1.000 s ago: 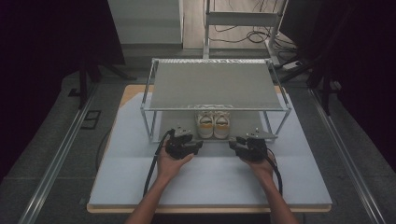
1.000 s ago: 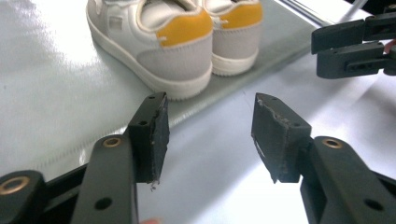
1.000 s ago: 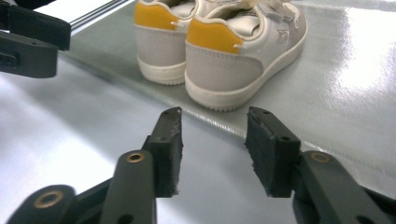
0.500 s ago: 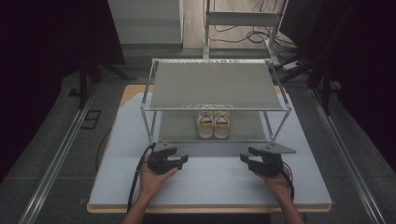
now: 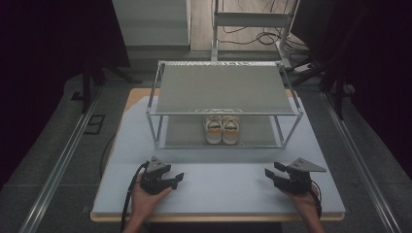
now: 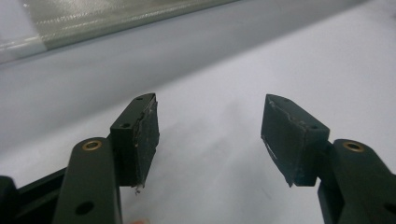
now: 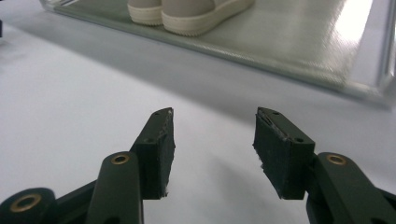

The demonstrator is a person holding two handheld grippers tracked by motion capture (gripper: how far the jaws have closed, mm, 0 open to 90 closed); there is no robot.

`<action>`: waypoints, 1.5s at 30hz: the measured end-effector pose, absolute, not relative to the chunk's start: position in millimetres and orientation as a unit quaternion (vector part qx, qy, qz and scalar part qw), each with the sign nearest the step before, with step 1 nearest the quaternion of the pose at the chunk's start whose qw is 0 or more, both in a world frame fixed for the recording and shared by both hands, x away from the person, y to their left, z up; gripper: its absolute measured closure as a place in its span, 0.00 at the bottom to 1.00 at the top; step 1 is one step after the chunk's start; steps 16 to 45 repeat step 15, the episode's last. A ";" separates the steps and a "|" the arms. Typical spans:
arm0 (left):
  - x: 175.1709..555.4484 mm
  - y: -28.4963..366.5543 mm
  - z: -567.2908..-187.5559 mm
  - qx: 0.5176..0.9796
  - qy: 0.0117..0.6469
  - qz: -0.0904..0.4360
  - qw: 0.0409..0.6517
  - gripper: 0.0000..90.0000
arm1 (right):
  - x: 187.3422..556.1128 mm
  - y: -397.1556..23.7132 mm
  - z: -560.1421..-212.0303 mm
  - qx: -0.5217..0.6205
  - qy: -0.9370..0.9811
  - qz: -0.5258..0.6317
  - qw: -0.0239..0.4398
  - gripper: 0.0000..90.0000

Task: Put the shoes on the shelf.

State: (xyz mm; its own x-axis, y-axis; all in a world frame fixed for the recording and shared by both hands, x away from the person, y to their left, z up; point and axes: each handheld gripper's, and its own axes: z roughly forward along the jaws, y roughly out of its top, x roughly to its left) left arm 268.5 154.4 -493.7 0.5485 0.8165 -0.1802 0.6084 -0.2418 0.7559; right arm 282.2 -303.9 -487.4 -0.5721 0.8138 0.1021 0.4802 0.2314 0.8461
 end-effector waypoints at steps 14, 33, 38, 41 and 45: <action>269.0 161.6 -490.3 0.772 0.462 0.133 0.415 0.40 | 281.6 -309.3 -490.1 0.429 0.757 0.456 0.185 0.52; 269.1 162.5 -489.9 0.772 0.463 0.135 0.414 0.40 | 281.8 -309.8 -489.9 0.429 0.757 0.456 0.186 0.52; 269.1 162.5 -489.9 0.772 0.463 0.135 0.414 0.40 | 281.8 -309.8 -489.9 0.429 0.757 0.456 0.186 0.52; 269.1 162.5 -489.9 0.772 0.463 0.135 0.414 0.40 | 281.8 -309.8 -489.9 0.429 0.757 0.456 0.186 0.52; 269.1 162.5 -489.9 0.772 0.463 0.135 0.414 0.40 | 281.8 -309.8 -489.9 0.429 0.757 0.456 0.186 0.52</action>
